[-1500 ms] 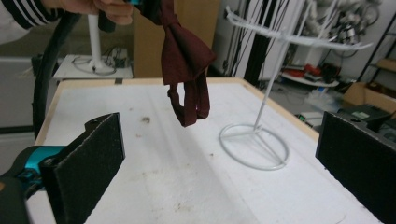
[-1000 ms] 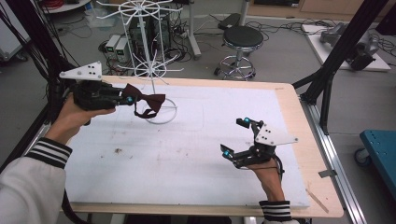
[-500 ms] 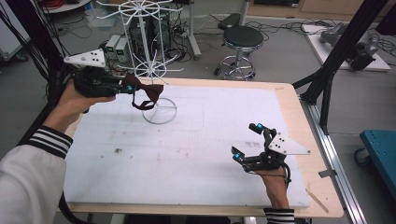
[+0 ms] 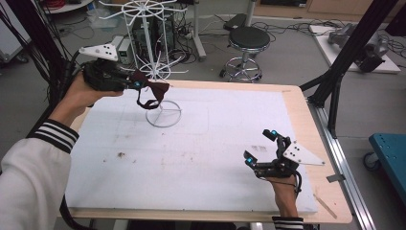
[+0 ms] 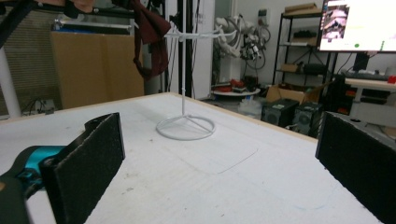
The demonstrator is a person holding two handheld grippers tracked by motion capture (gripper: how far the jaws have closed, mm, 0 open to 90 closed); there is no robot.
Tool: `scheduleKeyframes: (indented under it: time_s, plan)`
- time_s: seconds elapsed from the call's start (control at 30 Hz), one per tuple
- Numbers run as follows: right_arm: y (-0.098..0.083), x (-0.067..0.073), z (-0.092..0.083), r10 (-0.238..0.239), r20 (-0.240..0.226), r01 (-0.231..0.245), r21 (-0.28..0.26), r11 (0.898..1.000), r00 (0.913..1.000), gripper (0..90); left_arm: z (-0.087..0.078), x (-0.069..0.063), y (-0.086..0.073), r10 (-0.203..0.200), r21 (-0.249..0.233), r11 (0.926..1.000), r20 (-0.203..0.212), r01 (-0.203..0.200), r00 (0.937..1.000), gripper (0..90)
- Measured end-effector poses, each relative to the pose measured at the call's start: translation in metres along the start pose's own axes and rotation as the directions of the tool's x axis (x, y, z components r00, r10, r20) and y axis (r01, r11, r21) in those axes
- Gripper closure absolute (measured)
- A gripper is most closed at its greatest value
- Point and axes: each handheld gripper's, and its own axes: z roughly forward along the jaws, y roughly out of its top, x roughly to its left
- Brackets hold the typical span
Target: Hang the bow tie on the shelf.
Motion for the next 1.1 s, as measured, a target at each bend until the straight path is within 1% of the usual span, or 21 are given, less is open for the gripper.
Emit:
scheduleKeyframes:
  time_s: [0.07, 0.2, 0.23, 0.3, 0.37, 0.4, 0.5, 0.53, 0.6, 0.63, 0.67, 0.73, 0.77, 0.8, 0.83, 0.9, 0.93, 0.97, 1.07, 1.1]
  plan:
    - [-0.003, -0.001, -0.001, 0.005, 0.009, -0.005, 0.008, 1.000, 0.9999, 0.5, 0.004, 0.001, -0.001, 0.001, 0.030, 0.9996, -0.007, -0.001, 1.0000, 83.1]
    - [-0.008, -0.001, 0.000, 0.008, 0.017, -0.008, 0.016, 1.000, 0.9998, 0.5, 0.006, 0.003, -0.002, -0.002, 0.035, 0.9994, -0.012, 0.002, 0.9999, 83.1]
    - [-0.010, -0.001, 0.000, -0.001, 0.021, 0.001, 0.013, 1.000, 0.9998, 0.5, 0.007, 0.004, -0.002, -0.003, 0.035, 0.9994, -0.017, 0.004, 0.9998, 83.1]
    - [-0.012, -0.001, 0.000, 0.006, 0.020, -0.007, 0.018, 1.000, 0.9998, 0.5, 0.008, 0.006, -0.002, -0.008, 0.046, 0.9989, -0.021, 0.009, 0.9997, 83.1]
    - [-0.014, -0.001, 0.000, 0.001, 0.036, -0.002, 0.015, 1.000, 0.9994, 0.5, 0.010, 0.007, -0.002, -0.008, 0.060, 0.9982, -0.025, 0.009, 0.9996, 83.1]
    - [-0.017, -0.001, -0.002, 0.016, 0.039, -0.016, 0.005, 1.000, 0.9991, 0.5, 0.011, 0.008, -0.001, -0.008, 0.068, 0.9977, -0.031, 0.010, 0.9995, 83.1]
    - [-0.019, -0.002, -0.003, 0.011, 0.048, -0.011, 0.007, 1.000, 0.9988, 0.5, 0.014, 0.008, 0.002, -0.010, 0.069, 0.9975, -0.029, 0.012, 0.9995, 83.1]
    - [-0.022, -0.001, -0.003, 0.021, 0.049, -0.021, 0.005, 1.000, 0.9986, 0.5, 0.017, 0.007, 0.004, -0.006, 0.080, 0.9968, -0.025, 0.008, 0.9997, 83.1]
    - [-0.023, -0.002, -0.003, 0.013, 0.056, -0.014, 0.006, 1.000, 0.9983, 0.5, 0.019, 0.008, 0.005, -0.004, 0.088, 0.9961, -0.026, 0.007, 0.9996, 83.1]
    - [-0.027, -0.002, -0.003, 0.023, 0.056, -0.024, 0.007, 1.000, 0.9982, 0.5, 0.021, 0.008, 0.006, -0.008, 0.089, 0.9959, -0.026, 0.010, 0.9996, 83.1]
    - [-0.028, -0.002, -0.003, 0.023, 0.062, -0.024, 0.006, 1.000, 0.9978, 0.5, 0.024, 0.008, 0.006, -0.014, 0.091, 0.9957, -0.031, 0.017, 0.9994, 83.0]
    - [-0.031, -0.002, -0.003, 0.030, 0.065, -0.030, 0.002, 1.000, 0.9974, 0.5, 0.026, 0.009, 0.006, -0.018, 0.097, 0.9951, -0.035, 0.021, 0.9992, 83.0]
    - [-0.035, -0.002, -0.003, 0.037, 0.076, -0.037, -0.003, 0.999, 0.9964, 0.5, 0.028, 0.009, 0.006, -0.020, 0.100, 0.9948, -0.036, 0.023, 0.9992, 82.9]
    - [-0.035, -0.002, -0.003, 0.037, 0.076, -0.037, -0.003, 0.999, 0.9964, 0.5, 0.029, 0.009, 0.006, -0.024, 0.101, 0.9946, -0.035, 0.027, 0.9991, 82.9]
    - [-0.039, -0.002, -0.002, 0.040, 0.084, -0.040, -0.003, 0.999, 0.9957, 0.5, 0.031, 0.010, 0.006, -0.024, 0.104, 0.9942, -0.035, 0.028, 0.9991, 82.8]
    - [-0.040, -0.001, -0.002, 0.039, 0.090, -0.039, -0.001, 0.999, 0.9952, 0.5, 0.033, 0.010, 0.006, -0.028, 0.105, 0.9939, -0.039, 0.032, 0.9989, 82.8]
    - [-0.042, -0.001, -0.001, 0.026, 0.091, -0.027, 0.008, 1.000, 0.9955, 0.5, 0.034, 0.011, 0.006, -0.026, 0.103, 0.9943, -0.037, 0.030, 0.9990, 82.7]
    - [-0.042, 0.000, 0.000, 0.031, 0.093, -0.032, 0.016, 0.999, 0.9952, 0.5, 0.034, 0.010, 0.006, -0.031, 0.099, 0.9945, -0.042, 0.035, 0.9987, 82.5]
    - [-0.042, -0.001, 0.000, 0.019, 0.091, -0.020, 0.010, 1.000, 0.9957, 0.5, 0.035, 0.010, 0.006, -0.029, 0.098, 0.9946, -0.046, 0.034, 0.9985, 81.6]
    - [-0.042, 0.000, 0.000, 0.015, 0.099, -0.017, 0.014, 1.000, 0.9950, 0.5, 0.035, 0.011, 0.006, -0.030, 0.100, 0.9944, -0.051, 0.035, 0.9982, 81.4]
